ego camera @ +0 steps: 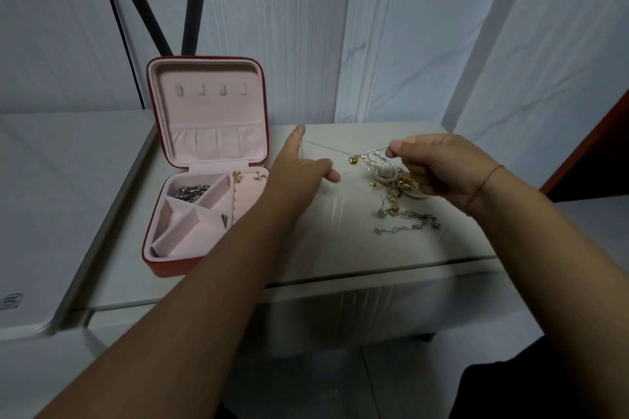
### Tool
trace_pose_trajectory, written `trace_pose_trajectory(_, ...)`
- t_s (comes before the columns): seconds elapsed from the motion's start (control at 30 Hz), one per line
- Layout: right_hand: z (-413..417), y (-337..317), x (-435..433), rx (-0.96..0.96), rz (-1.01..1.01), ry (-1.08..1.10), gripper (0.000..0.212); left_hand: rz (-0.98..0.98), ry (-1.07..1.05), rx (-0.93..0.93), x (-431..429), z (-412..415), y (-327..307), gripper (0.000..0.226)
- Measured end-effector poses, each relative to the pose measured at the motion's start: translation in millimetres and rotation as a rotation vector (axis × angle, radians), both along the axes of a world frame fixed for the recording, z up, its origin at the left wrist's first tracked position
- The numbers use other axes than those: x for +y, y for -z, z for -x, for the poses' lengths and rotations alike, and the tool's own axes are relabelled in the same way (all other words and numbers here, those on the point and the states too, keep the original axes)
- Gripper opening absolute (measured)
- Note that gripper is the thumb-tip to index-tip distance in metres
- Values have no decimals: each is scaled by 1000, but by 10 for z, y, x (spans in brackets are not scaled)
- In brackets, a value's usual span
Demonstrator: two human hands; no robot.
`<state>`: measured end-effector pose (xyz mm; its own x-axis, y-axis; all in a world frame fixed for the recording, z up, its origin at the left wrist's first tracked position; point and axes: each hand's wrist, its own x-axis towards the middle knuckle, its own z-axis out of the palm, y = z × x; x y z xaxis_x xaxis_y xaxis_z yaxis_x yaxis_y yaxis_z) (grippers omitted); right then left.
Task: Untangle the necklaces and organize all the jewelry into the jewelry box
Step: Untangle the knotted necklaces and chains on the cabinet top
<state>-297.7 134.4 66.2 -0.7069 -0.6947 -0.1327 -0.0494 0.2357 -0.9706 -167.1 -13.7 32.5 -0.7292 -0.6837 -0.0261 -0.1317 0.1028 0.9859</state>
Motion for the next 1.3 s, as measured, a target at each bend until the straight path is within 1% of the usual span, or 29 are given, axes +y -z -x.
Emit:
trace_pose_trajectory(0.1, 5, -15, 33, 0, -68, -17, 15, 31, -73, 26, -28, 7, 18, 68)
trace_pose_trajectory(0.2, -14, -4, 32, 15, -114, -13, 15, 80, -98, 29, -34, -1, 10, 61)
trace_pose_trajectory(0.23, -24, 2, 16, -14, -104, -14, 16, 82, -95, 36, -36, -2, 6, 61)
trace_pose_trajectory(0.37, -70, -5, -29, -297, -14, -69, 29, 100, -54, 58, -30, -3, 7, 57)
trace_pose_trajectory(0.43, -87, -14, -32, -344, 24, -119, 32, 130, -38, 55, -13, -10, 14, 53)
trace_pose_trajectory(0.5, -96, -18, -37, -353, 55, -145, 33, 149, -24, 60, -5, -23, 13, 45)
trace_pose_trajectory(0.6, -92, -6, -61, -349, 110, -135, 32, 149, -3, 71, -14, -45, 17, 28)
trace_pose_trajectory(0.67, -94, -2, -74, -306, 147, -128, 29, 134, 8, 60, -21, -50, 12, 16)
trace_pose_trajectory(0.7, -98, -5, -79, -270, 160, -125, 28, 121, 21, 45, -26, -45, 12, 14)
trace_pose_trajectory(0.87, -142, -18, -95, -110, 198, -137, 27, 139, 65, 7, 24, -13, 11, 13)
trace_pose_trajectory(0.93, -146, -19, -91, -89, 212, -147, 24, 151, 63, -4, 29, 2, 33, 27)
trace_pose_trajectory(1.0, -144, -19, -86, -73, 220, -165, 23, 160, 57, -10, 28, 1, 47, 31)
trace_pose_trajectory(1.13, -148, -9, -90, -57, 240, -195, 22, 125, -14, 23, 52, -14, 12, 28)
trace_pose_trajectory(1.17, -154, -10, -93, -54, 239, -196, 21, 80, -30, 31, 61, -6, -7, 27)
trace_pose_trajectory(1.27, -165, -16, -95, -42, 228, -188, 18, -252, 52, 147, 123, -7, -102, 27)
trace_pose_trajectory(1.3, -166, -13, -97, -30, 219, -186, 17, -296, 79, 156, 133, -8, -121, 30)
